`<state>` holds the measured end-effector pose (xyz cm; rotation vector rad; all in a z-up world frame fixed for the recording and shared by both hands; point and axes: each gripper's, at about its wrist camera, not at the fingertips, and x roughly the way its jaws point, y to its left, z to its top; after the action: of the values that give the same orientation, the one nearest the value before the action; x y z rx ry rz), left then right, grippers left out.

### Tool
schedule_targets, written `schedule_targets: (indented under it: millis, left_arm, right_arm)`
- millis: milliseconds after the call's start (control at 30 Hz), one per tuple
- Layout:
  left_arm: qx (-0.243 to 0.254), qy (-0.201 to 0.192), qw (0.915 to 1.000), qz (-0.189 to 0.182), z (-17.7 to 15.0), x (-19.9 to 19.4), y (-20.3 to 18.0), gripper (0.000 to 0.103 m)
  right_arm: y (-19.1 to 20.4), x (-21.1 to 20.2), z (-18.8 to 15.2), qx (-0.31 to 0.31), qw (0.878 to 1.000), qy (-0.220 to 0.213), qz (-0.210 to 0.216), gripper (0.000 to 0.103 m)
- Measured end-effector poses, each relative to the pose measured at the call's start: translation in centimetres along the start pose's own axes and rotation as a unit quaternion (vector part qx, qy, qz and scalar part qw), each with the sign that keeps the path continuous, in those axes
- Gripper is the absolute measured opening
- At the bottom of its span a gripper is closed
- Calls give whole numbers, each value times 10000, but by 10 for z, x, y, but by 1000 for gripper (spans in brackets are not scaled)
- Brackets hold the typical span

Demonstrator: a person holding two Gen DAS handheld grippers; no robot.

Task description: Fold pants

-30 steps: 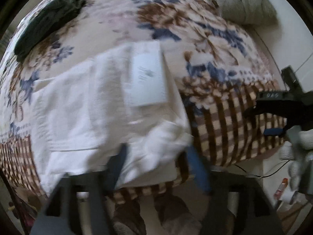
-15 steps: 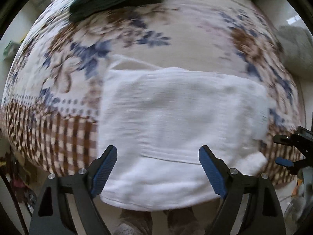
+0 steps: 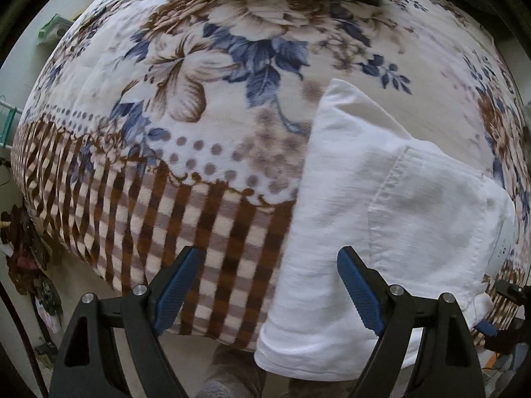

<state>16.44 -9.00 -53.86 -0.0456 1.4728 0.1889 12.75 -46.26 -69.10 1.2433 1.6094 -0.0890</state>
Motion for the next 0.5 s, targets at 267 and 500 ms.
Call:
schedule_targets:
  millis: [267, 500]
  left_arm:
    - [88, 174, 9997, -110, -5, 13, -3, 85]
    - [196, 139, 9996, -147, 0, 13, 1, 85]
  right_arm:
    - [40, 30, -14, -802, 9925, -332, -855, 34]
    - [61, 3, -68, -904, 9888, -667, -978, 24]
